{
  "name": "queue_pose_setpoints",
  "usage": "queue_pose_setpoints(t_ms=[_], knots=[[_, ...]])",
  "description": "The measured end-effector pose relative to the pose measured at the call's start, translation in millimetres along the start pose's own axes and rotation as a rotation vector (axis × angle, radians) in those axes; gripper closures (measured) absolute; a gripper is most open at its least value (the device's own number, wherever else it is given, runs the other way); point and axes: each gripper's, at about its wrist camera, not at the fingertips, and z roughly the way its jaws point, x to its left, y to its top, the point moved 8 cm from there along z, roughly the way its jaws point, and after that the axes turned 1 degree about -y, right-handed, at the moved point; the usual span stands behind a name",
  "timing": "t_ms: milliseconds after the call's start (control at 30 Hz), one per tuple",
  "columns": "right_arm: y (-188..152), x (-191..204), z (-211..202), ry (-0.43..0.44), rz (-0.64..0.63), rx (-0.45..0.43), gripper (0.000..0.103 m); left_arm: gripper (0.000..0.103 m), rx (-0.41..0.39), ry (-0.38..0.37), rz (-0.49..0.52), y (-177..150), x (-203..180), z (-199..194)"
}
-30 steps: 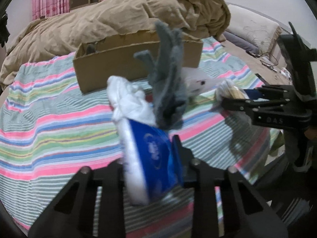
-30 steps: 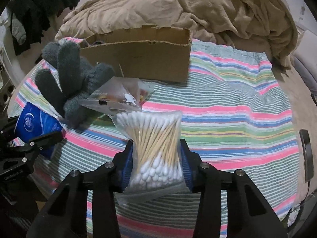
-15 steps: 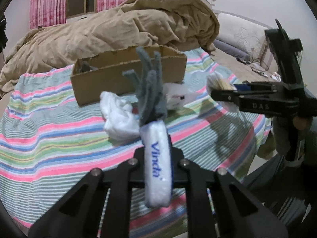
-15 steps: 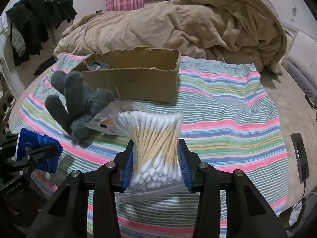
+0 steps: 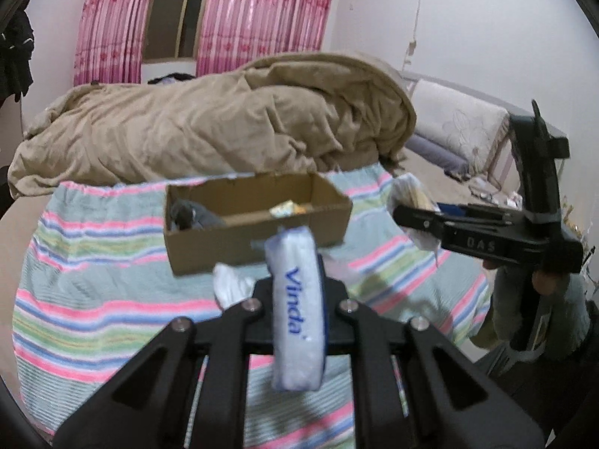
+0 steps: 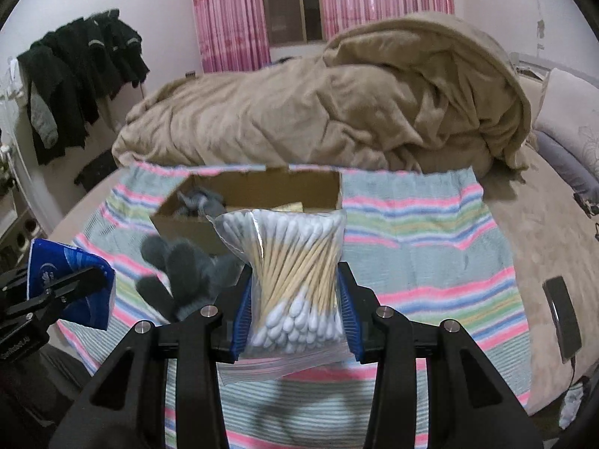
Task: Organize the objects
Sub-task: 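Carry the Vinda pack and cotton swab bag into the box and release both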
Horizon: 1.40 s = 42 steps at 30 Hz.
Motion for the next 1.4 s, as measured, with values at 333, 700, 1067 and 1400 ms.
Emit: queue_pose_setpoints(t_ms=[333, 700, 1067, 1400], knots=[[49.7, -2.1, -2.2, 0.013, 0.037, -0.078, 0.059, 0.092, -0.085, 0.031, -0.02, 53.7, 18.2, -3.1], [87.8, 2.1, 16.5, 0.03, 0.065, -0.101, 0.059, 0.092, -0.1, 0.051, -0.01, 88.2, 28.2, 20.6], [99.2, 6.2, 78.2, -0.022, -0.009, -0.014, 0.059, 0.092, -0.002, 0.114, -0.069, 93.1, 63.6, 93.7], [80.2, 8.3, 134.1, -0.039, -0.021, 0.095, 0.059, 0.091, 0.133, 0.149, -0.132, 73.1, 86.9, 164.2]])
